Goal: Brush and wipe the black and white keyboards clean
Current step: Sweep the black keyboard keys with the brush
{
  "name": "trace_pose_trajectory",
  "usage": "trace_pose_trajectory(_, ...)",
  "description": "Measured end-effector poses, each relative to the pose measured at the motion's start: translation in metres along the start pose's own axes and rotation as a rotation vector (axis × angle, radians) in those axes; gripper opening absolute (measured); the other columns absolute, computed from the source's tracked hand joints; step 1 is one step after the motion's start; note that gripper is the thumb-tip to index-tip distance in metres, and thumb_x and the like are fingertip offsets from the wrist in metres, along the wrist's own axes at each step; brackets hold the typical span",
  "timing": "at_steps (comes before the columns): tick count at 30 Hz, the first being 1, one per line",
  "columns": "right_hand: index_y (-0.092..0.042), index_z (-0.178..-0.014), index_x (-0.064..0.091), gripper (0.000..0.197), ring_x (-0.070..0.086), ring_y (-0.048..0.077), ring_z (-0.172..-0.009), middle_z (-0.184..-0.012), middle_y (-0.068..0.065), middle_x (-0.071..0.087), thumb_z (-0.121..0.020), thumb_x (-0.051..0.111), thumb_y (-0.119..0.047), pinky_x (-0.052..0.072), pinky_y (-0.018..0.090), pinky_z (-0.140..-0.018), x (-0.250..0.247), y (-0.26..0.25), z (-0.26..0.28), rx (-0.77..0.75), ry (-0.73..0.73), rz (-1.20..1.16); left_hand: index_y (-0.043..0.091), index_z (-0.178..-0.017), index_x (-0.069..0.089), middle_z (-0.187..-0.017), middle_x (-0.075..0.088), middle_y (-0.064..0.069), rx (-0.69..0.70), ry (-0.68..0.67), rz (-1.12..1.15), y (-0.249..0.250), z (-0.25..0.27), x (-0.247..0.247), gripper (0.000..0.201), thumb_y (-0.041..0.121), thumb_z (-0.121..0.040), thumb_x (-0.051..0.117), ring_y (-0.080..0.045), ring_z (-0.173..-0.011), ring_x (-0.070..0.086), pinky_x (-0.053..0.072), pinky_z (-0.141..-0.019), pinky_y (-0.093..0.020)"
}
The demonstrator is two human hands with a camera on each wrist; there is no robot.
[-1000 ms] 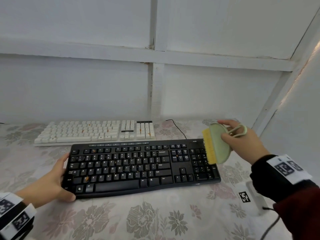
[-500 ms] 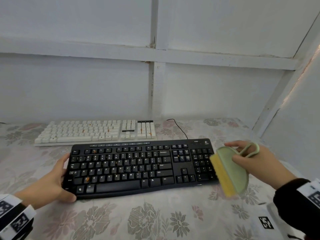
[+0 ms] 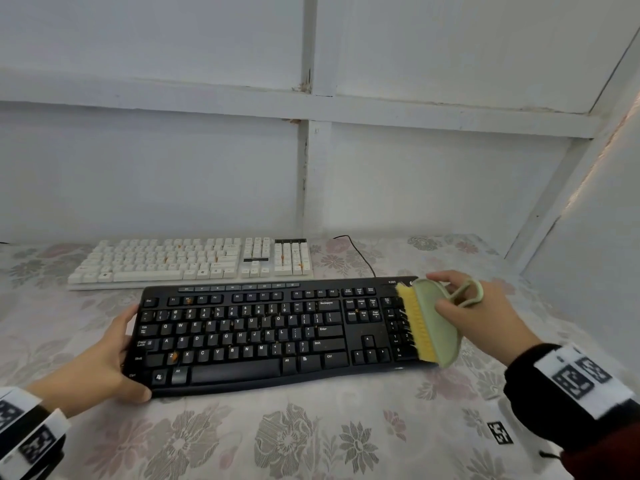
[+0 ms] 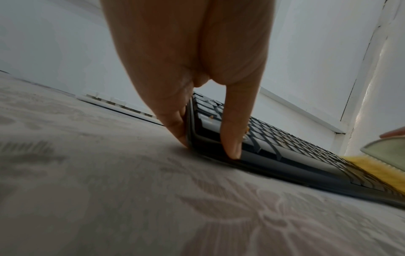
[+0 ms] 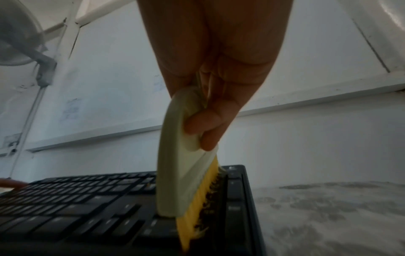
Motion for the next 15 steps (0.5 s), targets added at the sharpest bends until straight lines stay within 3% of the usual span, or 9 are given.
trace_pose_trajectory(4, -0.037, -0.100, 0.063, 0.033, 0.062, 0.021, -0.081, -0.092, -0.003, 0.065, -0.085, 0.057, -0.008, 0.045, 0.021, -0.063, 0.001, 0.004, 0.020, 0.039, -0.096, 0.033, 0.063, -0.109, 0.027, -0.108, 0.061, -0.012, -0.006, -0.005, 0.004, -0.001, -0.001, 0.000, 0.122, 0.002, -0.017, 0.078, -0.025, -0.098, 0.062, 0.050, -0.075, -0.038)
trace_pose_trajectory(7, -0.035, -0.098, 0.065, 0.033, 0.059, 0.011, -0.078, -0.091, -0.005, 0.064, -0.084, 0.057, -0.006, 0.044, 0.017, -0.059, -0.012, -0.010, 0.014, 0.026, -0.083, 0.042, 0.060, -0.112, 0.025, -0.109, 0.061, -0.010, -0.012, -0.007, 0.008, -0.002, -0.001, 0.000, 0.124, 0.001, -0.017, 0.077, -0.023, -0.098, 0.062, 0.050, -0.073, -0.037)
trace_pose_trajectory(11, -0.027, -0.116, 0.062, 0.039, 0.056, 0.006, -0.069, -0.091, -0.004, 0.061, -0.086, 0.054, -0.004, 0.039, 0.007, -0.042, -0.024, -0.029, -0.010, -0.030, 0.064, -0.013, 0.060, -0.113, 0.024, -0.109, 0.061, -0.010, -0.015, -0.011, 0.005, -0.002, -0.001, 0.000, 0.124, 0.001, -0.018, 0.077, -0.023, -0.099, 0.061, 0.049, -0.073, -0.035)
trace_pose_trajectory(15, -0.022, -0.120, 0.062, 0.041, 0.056, -0.001, -0.058, -0.085, -0.005, 0.059, -0.086, 0.054, -0.002, 0.038, 0.006, -0.038, -0.015, -0.030, -0.023, -0.040, 0.092, -0.068, 0.053, -0.121, 0.020, -0.108, 0.060, -0.011, -0.027, -0.010, 0.008, -0.002, -0.001, 0.000, 0.130, 0.001, -0.017, 0.077, -0.024, -0.099, 0.060, 0.049, -0.074, -0.036)
Point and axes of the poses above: each hand's wrist, its own z-axis away from the middle knuckle, its own x-axis out of the palm, y = z × x, the point moved 6 cm from there along -z, towards the middle knuckle
